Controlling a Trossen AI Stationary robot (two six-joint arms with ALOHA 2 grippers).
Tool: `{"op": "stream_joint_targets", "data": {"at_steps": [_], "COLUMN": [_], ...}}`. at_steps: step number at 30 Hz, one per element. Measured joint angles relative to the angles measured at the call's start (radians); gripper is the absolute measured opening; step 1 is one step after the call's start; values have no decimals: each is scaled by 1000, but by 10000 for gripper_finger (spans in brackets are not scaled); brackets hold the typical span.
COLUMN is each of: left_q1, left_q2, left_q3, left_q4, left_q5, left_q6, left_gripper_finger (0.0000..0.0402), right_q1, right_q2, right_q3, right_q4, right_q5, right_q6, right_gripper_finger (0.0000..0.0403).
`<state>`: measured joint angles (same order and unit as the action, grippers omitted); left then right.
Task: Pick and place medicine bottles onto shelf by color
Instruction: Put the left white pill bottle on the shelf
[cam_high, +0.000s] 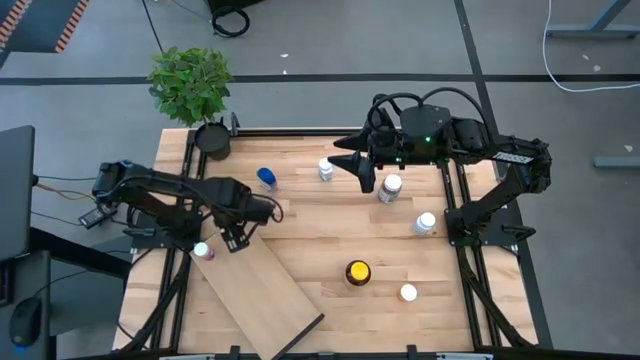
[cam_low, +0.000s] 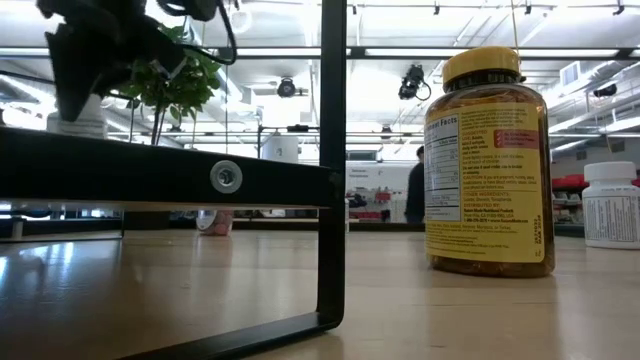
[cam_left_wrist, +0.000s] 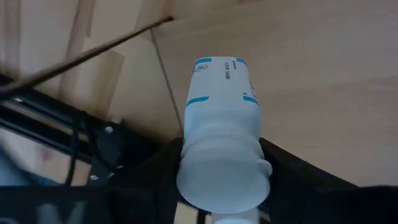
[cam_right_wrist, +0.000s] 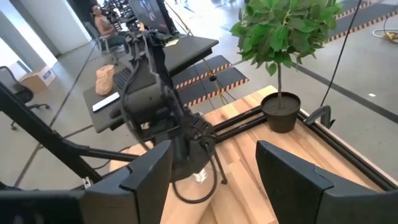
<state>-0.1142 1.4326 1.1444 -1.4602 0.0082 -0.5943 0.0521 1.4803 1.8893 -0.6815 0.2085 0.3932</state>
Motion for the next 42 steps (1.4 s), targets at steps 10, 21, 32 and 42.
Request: {"op": "stream_joint_targets", "data": {"at_steps": [10, 21, 32, 42], "left_q1": [-55, -54, -54, -53], "left_q2": [0, 0, 0, 0], "left_q3": [-82, -104, -103, -103], "left_q4": [33, 86, 94, 76], "left_q5": [-18, -8, -6, 0], "left_q6": [-116, -166, -187, -181], "left_gripper_finger": [186, 212, 230, 273], "right_q1": [0, 0, 0, 0], "right_q2": [0, 0, 0, 0], "right_q3": [0, 0, 0, 0], "right_q4": [0, 0, 0, 1], "right_q5": [0, 0, 0, 0], "right_q6": [-2, 9, 25, 25], "right_gripper_finger": [239, 239, 239, 239]}}
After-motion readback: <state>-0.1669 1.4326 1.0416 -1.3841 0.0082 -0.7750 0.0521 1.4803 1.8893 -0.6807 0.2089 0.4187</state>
